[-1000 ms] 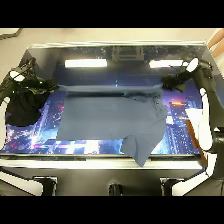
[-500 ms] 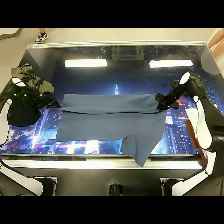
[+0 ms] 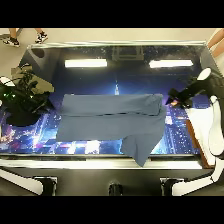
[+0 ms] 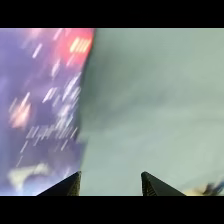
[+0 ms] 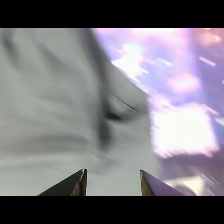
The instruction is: Fold the shirts.
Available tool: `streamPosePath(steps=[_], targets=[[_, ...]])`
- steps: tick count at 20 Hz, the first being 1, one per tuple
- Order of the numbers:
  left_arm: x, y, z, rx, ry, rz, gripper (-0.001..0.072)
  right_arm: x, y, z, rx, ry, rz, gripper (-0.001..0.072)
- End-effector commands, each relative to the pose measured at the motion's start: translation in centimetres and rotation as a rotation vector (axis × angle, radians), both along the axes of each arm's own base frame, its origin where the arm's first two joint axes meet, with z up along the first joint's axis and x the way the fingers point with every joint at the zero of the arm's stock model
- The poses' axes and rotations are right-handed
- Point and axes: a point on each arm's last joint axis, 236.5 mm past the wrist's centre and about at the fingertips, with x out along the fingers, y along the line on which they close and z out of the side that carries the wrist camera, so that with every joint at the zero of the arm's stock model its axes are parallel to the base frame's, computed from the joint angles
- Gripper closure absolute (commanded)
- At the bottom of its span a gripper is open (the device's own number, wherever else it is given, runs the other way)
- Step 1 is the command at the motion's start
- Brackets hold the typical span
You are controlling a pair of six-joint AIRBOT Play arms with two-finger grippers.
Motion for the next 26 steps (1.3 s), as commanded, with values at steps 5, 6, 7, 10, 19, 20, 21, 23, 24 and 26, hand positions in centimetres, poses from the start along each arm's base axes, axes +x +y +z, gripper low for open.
streamPosePath(steps=[5,6,7,10,19,20,21,23,24,26], targets=[[-12.5,0.0,-6.1,0.047,0.122,0.057,0.0265,-8.4,1.6,-1.4,0.085,0.115,0.061,0.0273],[-13.0,-0.6,-6.7,0.022,0.125,0.057,0.0266,-8.9,1.9,-1.7,0.092,0.115,0.07,0.0273],[-13.1,-1.1,-7.1,0.004,0.118,0.058,0.0266,-9.4,2.0,-1.7,0.093,0.12,0.079,0.0273],[-12.6,-1.9,-7.6,-0.012,0.097,0.081,0.03,-10.0,2.2,-1.5,0.098,0.125,0.113,0.0272],[-11.8,-4.3,-7.5,-0.09,0.102,0.093,0.0682,-18.3,7.3,-4.8,0.215,0.1,0.107,0.0213],[-12.0,-4.4,-7.4,-0.094,0.106,0.089,0.0682,-19.0,8.1,-5.6,0.239,0.088,0.079,0.0214],[-12.1,-4.4,-7.3,-0.098,0.102,0.077,0.0682,-19.6,8.9,-6.5,0.264,0.08,0.056,0.0214],[-12.2,-4.5,-7.1,-0.103,0.106,0.07,0.0682,-20.3,10.0,-7.9,0.301,0.08,0.007,0.022],[-12.2,-4.6,-7.1,-0.103,0.106,0.07,0.0682,-20.4,10.4,-8.4,0.316,0.075,-0.021,0.0221],[-12.3,-4.6,-7.1,-0.106,0.108,0.068,0.0681,-20.1,11.0,-8.9,0.339,0.054,-0.065,0.0226]])
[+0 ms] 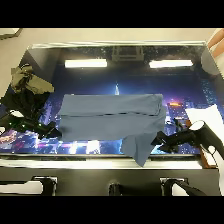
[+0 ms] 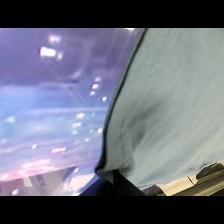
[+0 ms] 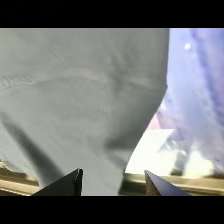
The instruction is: Fold the shirts.
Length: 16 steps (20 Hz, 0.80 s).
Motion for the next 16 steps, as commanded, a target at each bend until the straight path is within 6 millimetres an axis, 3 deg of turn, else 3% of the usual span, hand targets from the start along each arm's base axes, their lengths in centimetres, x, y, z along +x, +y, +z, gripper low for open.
streamPosePath(steps=[1,2,3,5,7,9,12,16], targets=[[-0.3,-0.4,0.3,-0.019,0.011,-0.01,0.0681,0.3,1.2,-1.4,0.035,-0.035,-0.102,0.0281],[-0.3,-0.4,0.3,-0.019,0.01,-0.01,0.0681,0.3,1.1,-1.6,0.029,-0.033,-0.116,0.0386],[-0.3,-0.3,0.3,-0.019,0.01,-0.01,0.0681,0.5,1.0,-1.6,0.025,-0.038,-0.118,0.0662],[-0.2,-0.5,0.6,-0.029,-0.011,-0.029,0.0682,1.6,0.6,-1.0,0.015,-0.085,-0.103,0.0674],[1.4,-0.6,2.2,-0.042,-0.107,-0.052,0.0684,3.7,0.3,1.4,0.019,-0.157,-0.051,0.0675],[4.0,0.1,5.0,-0.008,-0.225,-0.047,0.0685,7.1,-0.4,5.1,0.01,-0.254,-0.025,0.0676],[8.8,1.4,8.4,0.047,-0.318,0.029,0.0687,13.9,-2.9,9.8,-0.058,-0.416,-0.1,0.0677],[15.6,1.4,9.6,0.07,-0.375,0.051,0.0686,21.6,-3.3,10.0,-0.057,-0.454,-0.093,0.0677]])
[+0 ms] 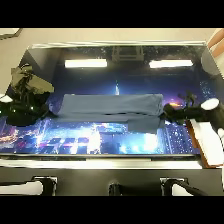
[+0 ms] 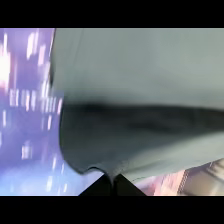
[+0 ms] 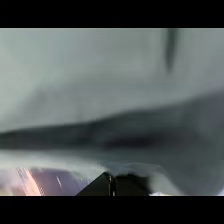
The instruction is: Fold the shirts.
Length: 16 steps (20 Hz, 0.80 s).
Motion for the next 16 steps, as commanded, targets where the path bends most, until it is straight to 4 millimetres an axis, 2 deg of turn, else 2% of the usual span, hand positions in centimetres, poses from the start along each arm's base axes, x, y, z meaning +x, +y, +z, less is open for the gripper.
streamPosePath(steps=[1,3,5,7,10,11,12,13,14,15,16], targets=[[6.4,-0.1,1.6,0.015,-0.07,0.041,0.0686,7.4,0.2,0.9,-0.017,-0.081,-0.001,0.0677],[9.7,-0.1,1.5,0.015,-0.088,0.059,0.0686,11.4,0.5,0.2,-0.042,-0.128,-0.033,0.0676],[11.9,0.3,0.4,0.008,-0.076,0.089,0.0686,13.3,-0.2,-1.6,-0.029,-0.091,-0.121,0.0676],[12.3,0.2,-2.1,-0.011,-0.012,0.094,0.0685,13.3,0.1,-3.4,-0.02,-0.052,-0.116,0.0675],[10.5,-1.4,-6.2,-0.044,0.116,0.049,0.0683,13.3,1.6,-5.3,-0.012,-0.024,-0.097,0.0673],[10.2,-1.5,-6.7,-0.048,0.135,0.042,0.0624,13.5,1.6,-5.2,-0.01,-0.032,-0.103,0.0672],[10.3,-1.4,-6.6,-0.048,0.131,0.046,0.0348,13.7,1.8,-4.5,0.002,-0.042,-0.1,0.0657],[10.5,-0.9,-6.0,-0.046,0.118,0.051,0.0045,13.6,1.6,-3.3,0.005,-0.053,-0.076,0.0472],[10.9,-0.2,-5.0,-0.044,0.099,0.056,0.0015,13.2,0.7,-1.7,-0.015,-0.085,-0.012,0.0146],[11.4,0.8,-3.7,-0.04,0.07,0.065,0.0016,12.6,-1.2,-0.7,-0.06,-0.1,0.04,0.0026],[11.9,1.8,-2.0,-0.032,0.036,0.076,0.0016,11.4,-4.5,-0.6,-0.124,-0.06,0.032,0.0025]])
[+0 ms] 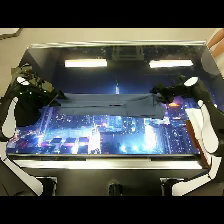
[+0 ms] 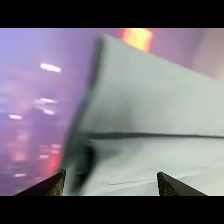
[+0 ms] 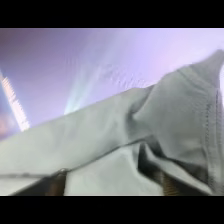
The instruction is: Fold the shirts.
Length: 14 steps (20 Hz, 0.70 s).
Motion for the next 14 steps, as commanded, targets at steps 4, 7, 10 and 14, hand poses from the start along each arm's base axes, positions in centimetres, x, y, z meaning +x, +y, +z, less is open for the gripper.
streamPosePath(steps=[4,7,10,14], targets=[[1.6,3.9,9.7,0.048,-0.197,0.048,0.0017,-9.2,-11.6,-2.5,-0.059,0.333,-0.028,0.0008],[1.1,2.9,14.3,0.071,-0.285,0.023,0.0017,-9.9,-9.0,-4.8,0.088,0.391,0.006,0.0006],[0.3,0.7,18.8,0.092,-0.376,-0.017,0.0018,-8.0,-4.6,-6.3,0.166,0.38,0.04,0.0007],[-0.9,-3.8,22.8,0.104,-0.473,-0.12,0.0018,-4.9,0.6,-7.1,0.149,0.307,0.06,0.0021]])
